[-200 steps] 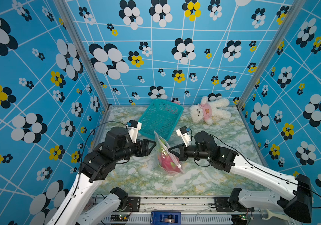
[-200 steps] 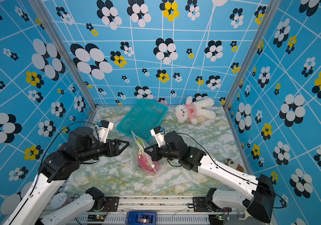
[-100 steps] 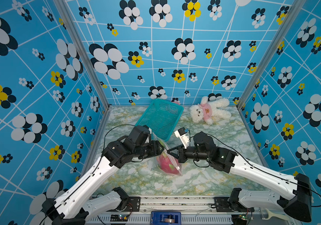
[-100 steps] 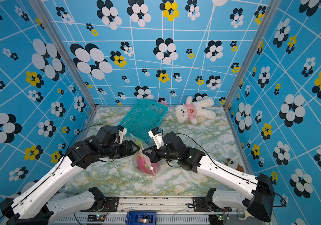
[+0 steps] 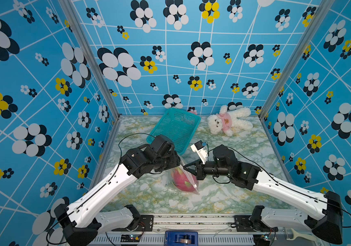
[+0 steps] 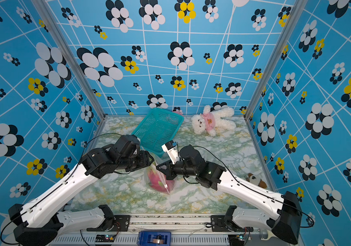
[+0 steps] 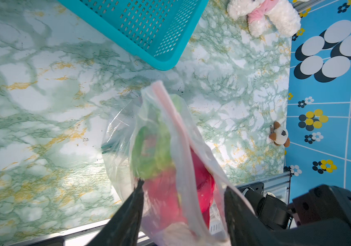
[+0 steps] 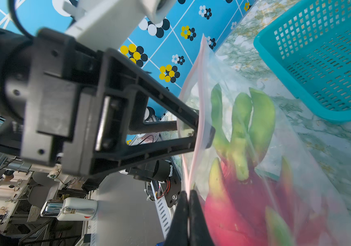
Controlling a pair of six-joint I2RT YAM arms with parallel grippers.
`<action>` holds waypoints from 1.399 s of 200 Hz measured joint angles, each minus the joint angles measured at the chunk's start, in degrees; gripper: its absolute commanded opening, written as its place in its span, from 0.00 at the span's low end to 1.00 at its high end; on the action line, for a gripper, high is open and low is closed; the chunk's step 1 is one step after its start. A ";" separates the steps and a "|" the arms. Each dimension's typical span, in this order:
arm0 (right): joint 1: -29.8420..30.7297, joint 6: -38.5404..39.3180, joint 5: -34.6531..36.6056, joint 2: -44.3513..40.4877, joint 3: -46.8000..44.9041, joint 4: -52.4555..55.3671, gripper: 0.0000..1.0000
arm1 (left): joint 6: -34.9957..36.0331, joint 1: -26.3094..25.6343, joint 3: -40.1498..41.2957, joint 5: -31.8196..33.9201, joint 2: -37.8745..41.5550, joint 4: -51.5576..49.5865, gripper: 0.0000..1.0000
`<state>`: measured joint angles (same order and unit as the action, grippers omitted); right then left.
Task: Open the zip-top bag and take out the dragon fruit
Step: Open the zipper of the food storage bag at the center of the board.
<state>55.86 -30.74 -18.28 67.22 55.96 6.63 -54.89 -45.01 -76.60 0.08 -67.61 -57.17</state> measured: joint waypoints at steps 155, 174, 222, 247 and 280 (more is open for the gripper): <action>1.22 2.51 0.92 -2.67 -0.11 2.84 0.00 | 1.05 -0.22 -7.65 -2.73 -4.68 -6.29 0.24; 1.40 2.54 1.09 -2.67 -0.11 2.84 0.00 | 2.40 -0.81 -9.79 -2.62 -5.90 -9.92 0.32; 3.08 3.13 1.51 -1.86 0.02 2.75 0.00 | 6.12 -4.09 -17.77 0.42 -11.98 -19.23 0.42; 3.72 3.13 1.77 -1.46 0.02 2.69 0.00 | 7.26 -5.16 -20.41 1.84 -15.43 -22.05 0.39; 3.76 3.17 2.89 -1.49 0.02 2.54 0.00 | 7.80 -6.86 -20.92 2.97 -17.38 -24.30 0.29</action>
<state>59.61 -27.57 -15.40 65.73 55.99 9.17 -47.09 -51.88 -97.51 3.05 -84.99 -81.47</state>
